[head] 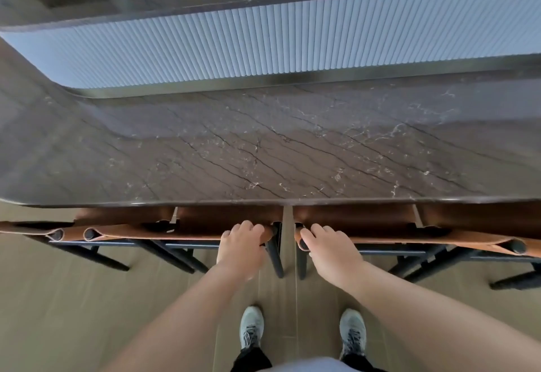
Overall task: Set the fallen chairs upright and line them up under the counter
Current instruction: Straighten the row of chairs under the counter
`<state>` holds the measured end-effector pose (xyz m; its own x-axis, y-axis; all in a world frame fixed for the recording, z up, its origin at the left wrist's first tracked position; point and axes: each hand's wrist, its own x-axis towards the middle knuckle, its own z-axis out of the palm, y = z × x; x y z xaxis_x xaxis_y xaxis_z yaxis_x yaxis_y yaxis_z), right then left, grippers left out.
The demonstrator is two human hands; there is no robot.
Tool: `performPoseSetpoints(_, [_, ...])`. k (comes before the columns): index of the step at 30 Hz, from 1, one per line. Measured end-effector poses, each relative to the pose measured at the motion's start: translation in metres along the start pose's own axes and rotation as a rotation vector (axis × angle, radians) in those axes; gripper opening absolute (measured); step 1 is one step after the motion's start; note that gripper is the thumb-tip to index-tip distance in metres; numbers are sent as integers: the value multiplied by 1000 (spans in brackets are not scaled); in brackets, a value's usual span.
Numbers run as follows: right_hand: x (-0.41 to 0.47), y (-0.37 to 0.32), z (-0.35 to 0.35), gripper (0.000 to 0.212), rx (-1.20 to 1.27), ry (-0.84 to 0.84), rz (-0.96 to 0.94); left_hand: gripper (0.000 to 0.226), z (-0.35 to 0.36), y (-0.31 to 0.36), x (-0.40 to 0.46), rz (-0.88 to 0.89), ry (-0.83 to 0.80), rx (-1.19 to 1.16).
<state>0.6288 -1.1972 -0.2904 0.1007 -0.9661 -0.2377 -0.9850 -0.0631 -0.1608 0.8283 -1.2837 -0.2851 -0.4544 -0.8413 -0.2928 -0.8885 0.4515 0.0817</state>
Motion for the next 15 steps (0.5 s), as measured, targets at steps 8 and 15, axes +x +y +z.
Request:
performPoseSetpoints(8, [14,-12,8,54,-65,-65,-7,26,14,-26,17,244,13,185])
performPoseSetpoints(15, [20,-15,8,47,-59,-103,31,27,7,-32,22,339,-4,182])
